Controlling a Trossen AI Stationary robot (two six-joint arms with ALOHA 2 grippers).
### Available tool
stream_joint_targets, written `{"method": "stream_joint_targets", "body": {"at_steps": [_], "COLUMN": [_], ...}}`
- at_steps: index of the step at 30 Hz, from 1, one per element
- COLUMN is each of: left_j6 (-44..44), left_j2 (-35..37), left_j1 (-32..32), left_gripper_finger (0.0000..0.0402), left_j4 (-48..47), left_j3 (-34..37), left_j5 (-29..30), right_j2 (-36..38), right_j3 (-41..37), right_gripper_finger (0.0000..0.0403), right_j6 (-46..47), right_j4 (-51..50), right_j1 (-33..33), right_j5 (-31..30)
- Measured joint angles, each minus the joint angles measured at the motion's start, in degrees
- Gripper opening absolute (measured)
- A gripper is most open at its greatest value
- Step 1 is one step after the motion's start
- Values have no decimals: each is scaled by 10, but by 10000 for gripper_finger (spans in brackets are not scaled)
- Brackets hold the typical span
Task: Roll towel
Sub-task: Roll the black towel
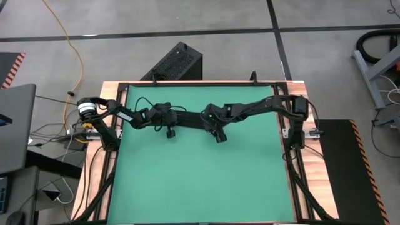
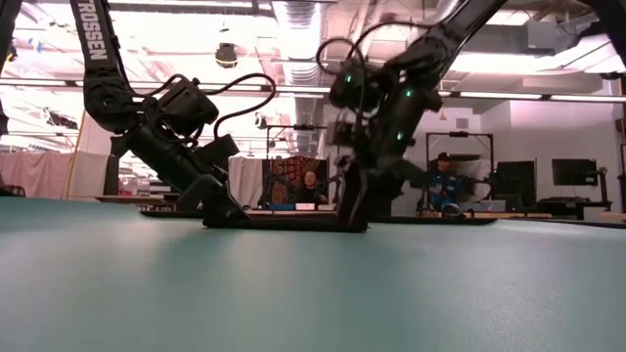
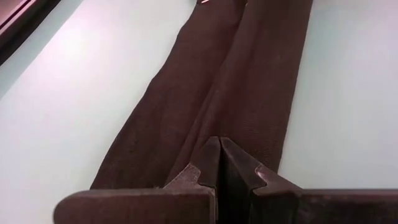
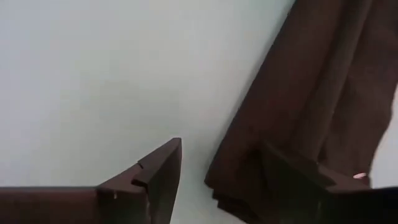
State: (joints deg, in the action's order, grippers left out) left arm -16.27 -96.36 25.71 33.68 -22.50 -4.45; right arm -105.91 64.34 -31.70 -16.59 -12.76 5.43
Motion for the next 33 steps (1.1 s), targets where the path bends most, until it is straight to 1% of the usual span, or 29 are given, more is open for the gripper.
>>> {"method": "stream_joint_targets", "body": {"at_steps": [5,8,9,11,13,16,20,23,28,33], "left_j6": [-4,-4,-4,-7,-14,-21,-24,-23,-11,-6], "left_j2": [0,0,0,0,0,0,0,0,0,0], "left_j1": [0,0,0,0,0,0,0,0,-2,-7], "left_gripper_finger": [0,0,0,0,0,0,0,0,0,0], "left_j4": [-1,-4,-6,-9,-10,-12,-16,-17,-20,-23], "left_j3": [0,0,0,0,0,0,0,0,0,-1], "left_j5": [-3,-3,-3,-8,-17,-26,-28,-29,-59,-92], "right_j2": [-37,-55,-56,-56,-56,-54,-55,-51,-22,26], "right_j3": [4,3,3,4,4,4,4,3,2,-1], "right_gripper_finger": [237,236,232,217,191,140,66,22,20,19], "right_j6": [6,35,49,83,102,121,138,143,164,215], "right_j4": [7,1,-1,-6,-12,-15,-11,-15,-43,-68], "right_j1": [-17,-27,-29,-31,-32,-32,-28,-17,7,13], "right_j5": [-5,-8,-13,-47,-77,-107,-123,-130,-126,-70]}}
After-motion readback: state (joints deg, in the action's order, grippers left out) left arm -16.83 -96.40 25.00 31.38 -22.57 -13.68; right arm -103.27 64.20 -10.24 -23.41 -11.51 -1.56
